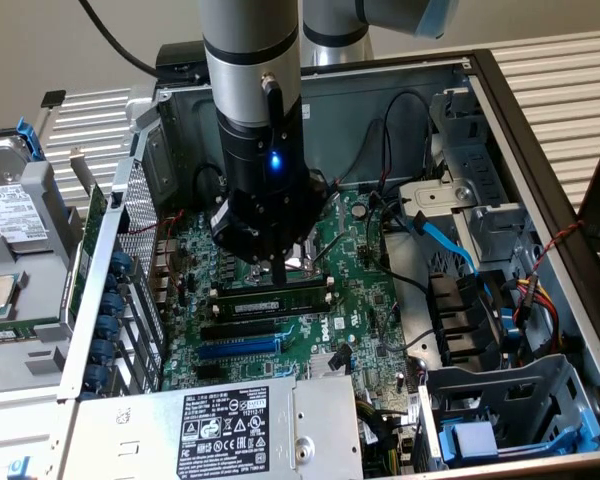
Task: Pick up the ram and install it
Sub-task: 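Press down the ram until it locks into place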
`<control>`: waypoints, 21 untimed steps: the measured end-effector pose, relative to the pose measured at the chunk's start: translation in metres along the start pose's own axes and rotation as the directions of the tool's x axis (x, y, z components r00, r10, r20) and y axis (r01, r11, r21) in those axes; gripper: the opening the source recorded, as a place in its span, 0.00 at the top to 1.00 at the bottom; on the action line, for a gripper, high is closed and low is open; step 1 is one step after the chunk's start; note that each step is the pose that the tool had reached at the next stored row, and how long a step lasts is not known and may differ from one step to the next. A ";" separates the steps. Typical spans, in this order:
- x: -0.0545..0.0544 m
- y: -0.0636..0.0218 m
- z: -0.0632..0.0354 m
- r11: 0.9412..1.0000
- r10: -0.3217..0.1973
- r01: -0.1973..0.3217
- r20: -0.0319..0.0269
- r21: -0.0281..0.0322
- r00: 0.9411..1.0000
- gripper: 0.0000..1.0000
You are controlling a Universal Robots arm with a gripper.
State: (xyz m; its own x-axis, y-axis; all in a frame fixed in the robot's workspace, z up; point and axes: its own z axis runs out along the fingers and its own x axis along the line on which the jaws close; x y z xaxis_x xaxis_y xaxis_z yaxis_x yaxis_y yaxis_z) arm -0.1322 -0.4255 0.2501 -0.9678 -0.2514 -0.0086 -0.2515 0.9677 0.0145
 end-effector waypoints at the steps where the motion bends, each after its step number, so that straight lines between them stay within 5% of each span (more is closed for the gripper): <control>1: 0.000 0.0000 0.0000 1.000 0.016 -0.016 0.000 0.000 1.000 0.89; 9: 0.000 0.0000 0.0000 0.990 0.139 -0.139 0.002 0.001 0.990 0.89; 17: 0.000 0.0000 0.0000 0.967 0.254 -0.254 0.004 0.002 0.967 0.89; 21: 0.000 0.0000 0.0000 0.961 0.276 -0.276 0.004 0.011 0.961 0.89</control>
State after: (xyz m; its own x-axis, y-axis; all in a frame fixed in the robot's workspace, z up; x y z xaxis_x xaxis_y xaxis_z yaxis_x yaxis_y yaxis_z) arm -0.1323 -0.4255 0.2501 -0.9997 0.0252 -0.0079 0.0251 0.9997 0.0058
